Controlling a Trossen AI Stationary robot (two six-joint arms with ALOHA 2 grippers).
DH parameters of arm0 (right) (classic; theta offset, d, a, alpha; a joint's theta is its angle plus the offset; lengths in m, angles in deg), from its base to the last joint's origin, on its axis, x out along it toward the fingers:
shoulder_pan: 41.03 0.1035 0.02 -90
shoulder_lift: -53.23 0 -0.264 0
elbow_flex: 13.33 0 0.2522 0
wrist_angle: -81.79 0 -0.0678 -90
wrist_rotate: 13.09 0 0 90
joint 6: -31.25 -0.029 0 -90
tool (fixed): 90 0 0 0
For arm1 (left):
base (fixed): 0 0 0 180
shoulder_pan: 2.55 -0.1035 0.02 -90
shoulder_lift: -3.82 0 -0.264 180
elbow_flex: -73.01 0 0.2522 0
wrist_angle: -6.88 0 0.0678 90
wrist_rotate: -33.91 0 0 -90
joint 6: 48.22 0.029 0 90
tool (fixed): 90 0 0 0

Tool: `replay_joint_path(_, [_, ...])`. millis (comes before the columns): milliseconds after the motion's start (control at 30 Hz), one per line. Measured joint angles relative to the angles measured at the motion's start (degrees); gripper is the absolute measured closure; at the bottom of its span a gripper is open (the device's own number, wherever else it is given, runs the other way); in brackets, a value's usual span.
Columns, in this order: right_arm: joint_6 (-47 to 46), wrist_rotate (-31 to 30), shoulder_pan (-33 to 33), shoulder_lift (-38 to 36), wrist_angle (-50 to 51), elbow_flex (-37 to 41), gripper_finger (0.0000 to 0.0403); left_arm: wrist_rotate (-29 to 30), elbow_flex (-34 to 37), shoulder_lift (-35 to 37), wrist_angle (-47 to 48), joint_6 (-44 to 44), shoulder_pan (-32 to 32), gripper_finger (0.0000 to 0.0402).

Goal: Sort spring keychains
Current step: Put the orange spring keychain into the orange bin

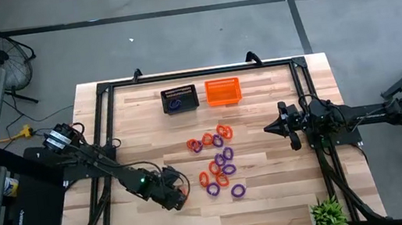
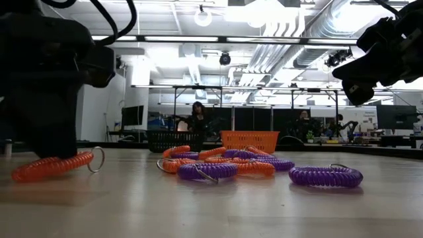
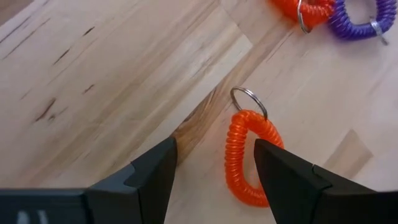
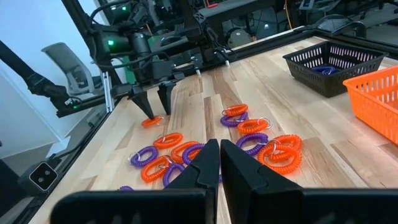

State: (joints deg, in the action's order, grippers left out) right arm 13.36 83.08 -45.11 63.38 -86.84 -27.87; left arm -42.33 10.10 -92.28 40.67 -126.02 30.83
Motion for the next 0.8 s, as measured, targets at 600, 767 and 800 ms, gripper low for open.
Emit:
replay_joint_path(600, [0.0,0.0,0.0,0.0,0.0,0.0,0.0392,-2.7,-7.3,-7.5,12.1,-0.3,-1.2,0.0213])
replay_joint_path(767, [0.0,0.0,0.0,0.0,0.0,0.0,0.0392,-3.3,-7.2,-7.5,12.6,-0.4,-1.2,0.0267])
replay_joint_path(800, [0.0,0.0,0.0,0.0,0.0,0.0,0.0392,-3.6,-7.2,-7.5,12.6,-0.4,-1.2,0.0277])
